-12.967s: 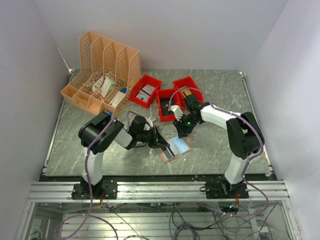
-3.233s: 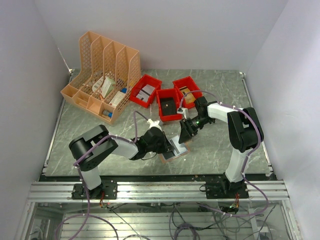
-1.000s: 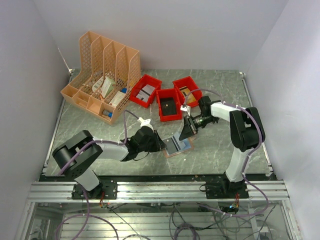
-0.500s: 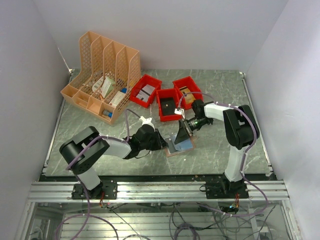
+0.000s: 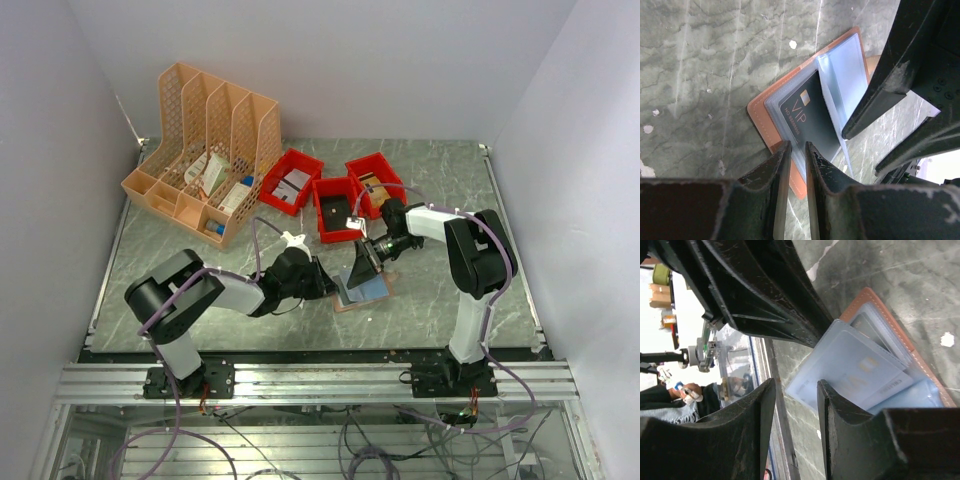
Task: Put the credit cards into the card holder
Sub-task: Turn over the card slot in the card holder, then move the storage box to the center of the board.
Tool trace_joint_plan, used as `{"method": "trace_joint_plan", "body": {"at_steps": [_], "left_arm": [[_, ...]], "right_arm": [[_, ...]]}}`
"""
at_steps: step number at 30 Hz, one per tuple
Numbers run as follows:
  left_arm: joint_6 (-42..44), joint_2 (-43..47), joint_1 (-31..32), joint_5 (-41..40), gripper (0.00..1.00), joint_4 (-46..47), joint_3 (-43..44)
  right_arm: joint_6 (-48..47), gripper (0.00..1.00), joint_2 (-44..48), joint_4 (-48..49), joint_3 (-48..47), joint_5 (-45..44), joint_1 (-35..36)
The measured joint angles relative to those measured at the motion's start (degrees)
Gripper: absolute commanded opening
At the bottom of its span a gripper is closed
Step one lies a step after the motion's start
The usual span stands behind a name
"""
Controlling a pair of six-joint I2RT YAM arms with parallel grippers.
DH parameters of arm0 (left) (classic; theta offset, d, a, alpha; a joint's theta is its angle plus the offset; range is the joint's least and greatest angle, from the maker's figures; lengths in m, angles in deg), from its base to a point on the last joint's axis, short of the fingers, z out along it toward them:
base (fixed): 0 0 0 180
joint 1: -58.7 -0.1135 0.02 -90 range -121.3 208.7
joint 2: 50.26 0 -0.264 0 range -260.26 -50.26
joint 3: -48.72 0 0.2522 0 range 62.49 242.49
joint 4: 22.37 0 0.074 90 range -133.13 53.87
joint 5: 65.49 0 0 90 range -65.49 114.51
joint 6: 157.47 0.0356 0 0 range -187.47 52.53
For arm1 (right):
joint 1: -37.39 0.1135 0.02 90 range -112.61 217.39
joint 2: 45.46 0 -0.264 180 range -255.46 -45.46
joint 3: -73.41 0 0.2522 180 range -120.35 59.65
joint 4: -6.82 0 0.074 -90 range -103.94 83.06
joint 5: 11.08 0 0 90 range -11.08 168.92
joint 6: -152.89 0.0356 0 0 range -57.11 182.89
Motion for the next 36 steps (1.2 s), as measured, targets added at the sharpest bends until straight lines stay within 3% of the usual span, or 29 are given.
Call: {"method": "trace_joint_plan", "body": {"at_steps": [9,18,26,36], "left_arm": [[0.2,5.27,-0.09,-0.46,0.18,-2.32,-0.83],[-1.05,4.92,-0.07,0.76,0.18,2.4,-2.89],[-2.05,-0.26,0.68,2.16,0.15,5.95,-1.05],[-0.66,-2.73,1.75,0.74,0.15,3.89,1.11]], "right_arm": [[3.98,0.06,-2.08,4.24,0.7,-3.96,2.12],[5.66,0.04,-3.96,4.66,0.2,-6.36,4.24],[-4.83,0.06,-0.79,-1.88,-3.06,-3.61,0.5],[-10.69,0.08,6.64,-3.98,-3.04,-1.68,-4.09]]}}
